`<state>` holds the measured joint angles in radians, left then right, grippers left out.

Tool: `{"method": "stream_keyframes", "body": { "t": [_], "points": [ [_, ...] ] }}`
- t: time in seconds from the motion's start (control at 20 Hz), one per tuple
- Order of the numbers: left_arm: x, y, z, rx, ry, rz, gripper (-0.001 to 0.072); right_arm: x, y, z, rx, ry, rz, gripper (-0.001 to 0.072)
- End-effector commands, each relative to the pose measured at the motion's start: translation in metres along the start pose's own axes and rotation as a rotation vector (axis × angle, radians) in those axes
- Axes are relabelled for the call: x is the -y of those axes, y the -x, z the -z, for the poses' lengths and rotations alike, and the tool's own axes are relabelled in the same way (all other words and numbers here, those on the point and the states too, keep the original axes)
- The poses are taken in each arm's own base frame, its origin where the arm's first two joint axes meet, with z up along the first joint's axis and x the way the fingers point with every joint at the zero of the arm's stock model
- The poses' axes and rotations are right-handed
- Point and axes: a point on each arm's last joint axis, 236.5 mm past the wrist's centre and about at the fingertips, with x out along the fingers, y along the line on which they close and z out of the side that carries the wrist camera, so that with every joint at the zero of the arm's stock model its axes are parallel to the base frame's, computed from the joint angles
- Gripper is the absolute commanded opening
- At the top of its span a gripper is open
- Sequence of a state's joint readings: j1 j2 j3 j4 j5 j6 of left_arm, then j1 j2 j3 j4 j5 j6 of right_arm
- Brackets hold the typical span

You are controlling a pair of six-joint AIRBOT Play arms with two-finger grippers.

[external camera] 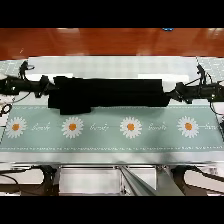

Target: Fold the shirts.

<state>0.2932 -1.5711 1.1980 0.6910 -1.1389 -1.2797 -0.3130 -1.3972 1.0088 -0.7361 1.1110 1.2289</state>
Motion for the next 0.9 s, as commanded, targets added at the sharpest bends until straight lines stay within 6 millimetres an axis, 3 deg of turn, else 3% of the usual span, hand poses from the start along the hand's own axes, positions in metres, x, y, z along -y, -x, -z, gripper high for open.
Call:
{"method": "stream_keyframes", "body": {
  "t": [0.0,0.3,0.65,0.7,0.75,0.85],
  "points": [
    [0.02,-0.028,-0.042,0.011,0.009,0.023,0.0016,-0.004,-0.018,-0.027,0.005,0.019,-0.017,0.0024],
    [0.022,-0.049,-0.083,0.036,-0.002,0.036,0.0016,-0.002,-0.045,-0.059,0.036,0.041,-0.002,0.0024],
    [0.001,-0.07,-0.081,0.001,0.027,0.025,0.0022,0.008,-0.06,-0.076,0.073,0.03,0.014,0.0032],
    [0.001,-0.07,-0.08,-0.004,0.021,0.026,0.0194,0.009,-0.062,-0.076,0.074,0.025,0.015,0.0195],
    [0.002,-0.068,-0.076,-0.019,0.019,0.03,0.0471,0.008,-0.064,-0.077,0.078,0.026,0.014,0.0423],
    [0.002,-0.054,-0.072,-0.058,0.015,0.035,0.0507,0.006,-0.056,-0.079,0.072,0.015,0.003,0.0413]
  ]
}}
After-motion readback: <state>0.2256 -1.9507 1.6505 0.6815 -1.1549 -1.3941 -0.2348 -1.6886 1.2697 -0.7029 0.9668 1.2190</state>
